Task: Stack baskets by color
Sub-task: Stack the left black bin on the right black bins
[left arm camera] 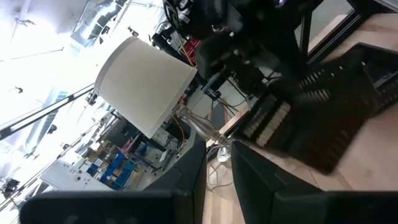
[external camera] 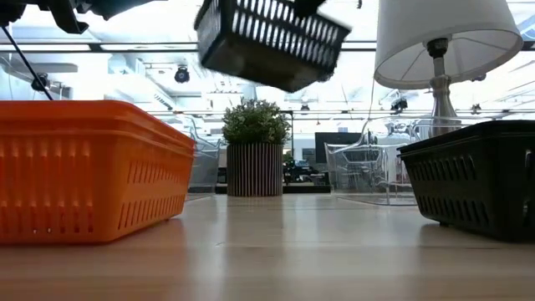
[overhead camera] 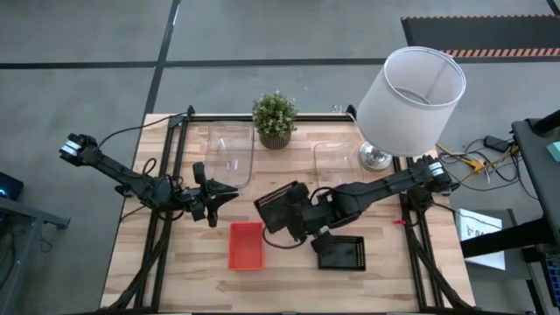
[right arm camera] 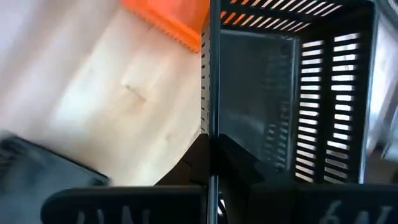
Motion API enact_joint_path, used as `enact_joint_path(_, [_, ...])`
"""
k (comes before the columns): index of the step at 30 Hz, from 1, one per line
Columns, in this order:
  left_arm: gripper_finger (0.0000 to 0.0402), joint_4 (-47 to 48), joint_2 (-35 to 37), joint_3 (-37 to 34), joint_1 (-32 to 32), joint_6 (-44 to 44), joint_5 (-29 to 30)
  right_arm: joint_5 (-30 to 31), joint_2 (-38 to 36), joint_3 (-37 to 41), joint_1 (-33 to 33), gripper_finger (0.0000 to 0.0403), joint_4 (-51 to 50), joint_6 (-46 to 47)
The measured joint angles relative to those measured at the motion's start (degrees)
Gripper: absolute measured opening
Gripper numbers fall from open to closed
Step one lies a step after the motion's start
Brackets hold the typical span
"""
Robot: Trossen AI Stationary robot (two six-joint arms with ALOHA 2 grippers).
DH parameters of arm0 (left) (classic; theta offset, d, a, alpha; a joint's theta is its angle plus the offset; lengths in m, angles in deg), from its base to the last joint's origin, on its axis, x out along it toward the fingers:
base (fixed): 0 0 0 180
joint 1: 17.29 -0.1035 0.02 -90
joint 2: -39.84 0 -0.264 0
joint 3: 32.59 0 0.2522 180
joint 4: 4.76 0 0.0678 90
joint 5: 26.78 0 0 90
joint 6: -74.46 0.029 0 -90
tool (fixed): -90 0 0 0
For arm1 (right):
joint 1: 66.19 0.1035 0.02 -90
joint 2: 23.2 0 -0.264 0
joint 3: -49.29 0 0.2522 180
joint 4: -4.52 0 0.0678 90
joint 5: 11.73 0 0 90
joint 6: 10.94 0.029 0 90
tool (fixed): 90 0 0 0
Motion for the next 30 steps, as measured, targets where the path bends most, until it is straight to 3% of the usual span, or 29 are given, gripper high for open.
enact_joint_path(7, [0.0058, -1.43, 0.04, 0.0, 0.0, -0.02, 0.07, -9.71, -0.04, -5.83, 4.14, 0.0009, -6.07, 28.19])
enact_joint_path(11, [0.0058, -1.39, 0.04, 0.0, 0.0, -0.02, 0.13, -11.96, -0.05, -6.1, 8.9, 0.0009, -7.96, 38.93])
enact_joint_path(21, [0.0058, -4.07, -0.13, 0.0, 0.13, -0.32, 0.11, -5.62, -0.05, 0.19, 19.77, 0.0009, -17.28, 55.85])
enact_joint_path(30, [0.0058, -4.14, -0.13, 0.0, 0.13, -0.28, 0.09, -4.79, 0.01, 6.57, 22.17, 0.0009, -17.62, 56.12])
